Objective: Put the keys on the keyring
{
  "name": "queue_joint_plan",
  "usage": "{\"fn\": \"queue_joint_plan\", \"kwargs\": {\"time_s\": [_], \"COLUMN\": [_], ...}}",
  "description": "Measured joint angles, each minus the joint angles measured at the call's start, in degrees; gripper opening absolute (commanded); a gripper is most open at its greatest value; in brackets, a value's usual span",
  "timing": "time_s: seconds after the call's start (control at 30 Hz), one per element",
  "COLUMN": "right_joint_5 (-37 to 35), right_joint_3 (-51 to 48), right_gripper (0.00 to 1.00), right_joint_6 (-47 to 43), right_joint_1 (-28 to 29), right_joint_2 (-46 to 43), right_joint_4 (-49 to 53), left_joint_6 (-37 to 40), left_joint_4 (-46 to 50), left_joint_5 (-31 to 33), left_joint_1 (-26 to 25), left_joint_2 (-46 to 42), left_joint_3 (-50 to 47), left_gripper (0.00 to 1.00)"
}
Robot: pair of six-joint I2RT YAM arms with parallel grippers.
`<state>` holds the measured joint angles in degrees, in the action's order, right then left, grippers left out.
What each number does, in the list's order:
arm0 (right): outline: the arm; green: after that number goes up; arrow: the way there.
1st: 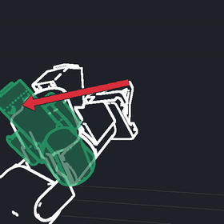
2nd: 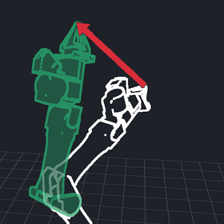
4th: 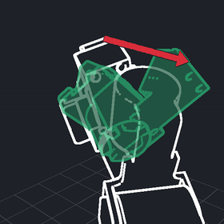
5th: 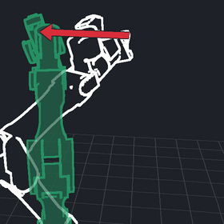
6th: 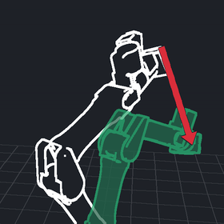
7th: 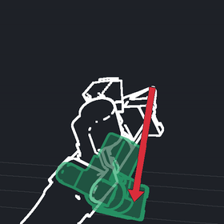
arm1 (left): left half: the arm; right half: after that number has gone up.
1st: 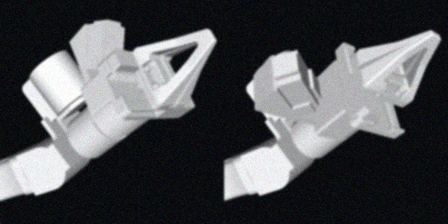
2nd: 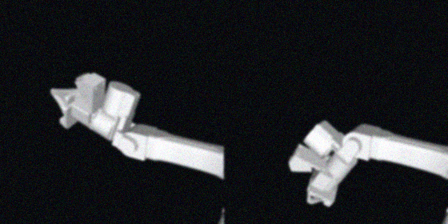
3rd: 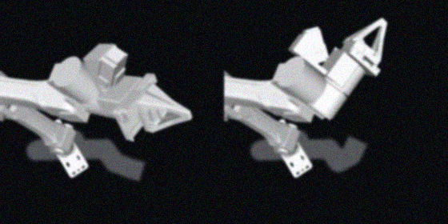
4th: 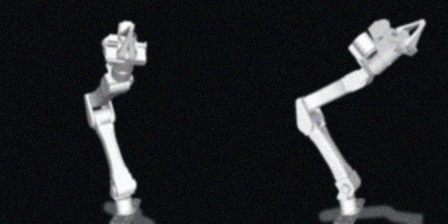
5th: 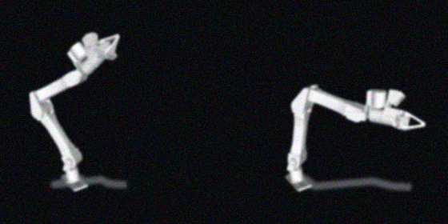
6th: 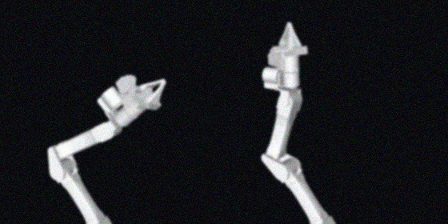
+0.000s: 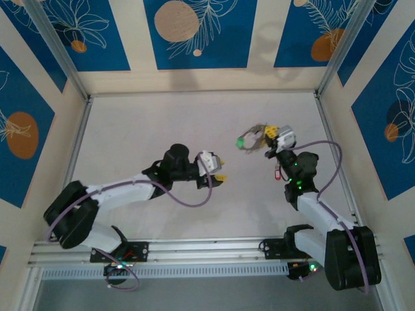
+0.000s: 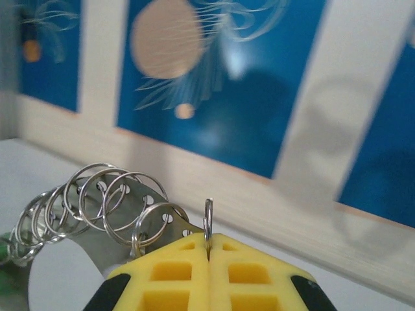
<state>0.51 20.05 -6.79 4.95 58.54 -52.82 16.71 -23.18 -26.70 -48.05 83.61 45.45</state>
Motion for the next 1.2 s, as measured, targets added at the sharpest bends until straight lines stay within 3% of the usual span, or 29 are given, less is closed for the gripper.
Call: {"fn": "queue_joint_plan", "kwargs": {"time_s": [0.17, 0.43, 0.63, 1.03, 1.2], "right_joint_5": [-2.1, -2.7, -4.6, -6.6, -6.6], "right_joint_3": [2.3, 5.9, 7.1, 11.9, 12.9], "right_gripper": [0.0, 0.0, 0.0, 0.0, 0.0], "right_joint_6": [5.6, 9.7, 11.0, 11.7, 11.8], "right_joint_1": [-8.7, -15.5, -17.4, -18.9, -19.3], "right_joint_2": [0.0, 0.9, 0.9, 0.9, 0.8], "right_joint_4": [1.0, 2.9, 5.5, 8.7, 8.7], "left_joint_6": [-0.2, -3.9, -11.8, -16.3, -16.6], "left_joint_4": [-2.7, -3.3, 8.8, 28.6, 36.1], "left_joint_5": [0.9, 4.0, 11.5, 23.0, 28.7], "left_joint_1": [-4.2, -7.2, -10.2, -14.2, -14.7], "left_joint_2": [10.4, 31.9, 45.6, 64.1, 70.2], "left_joint_3": [9.0, 27.6, 49.7, 77.9, 86.0], "left_gripper": [0.51, 0.5, 0.52, 0.62, 0.59]}}
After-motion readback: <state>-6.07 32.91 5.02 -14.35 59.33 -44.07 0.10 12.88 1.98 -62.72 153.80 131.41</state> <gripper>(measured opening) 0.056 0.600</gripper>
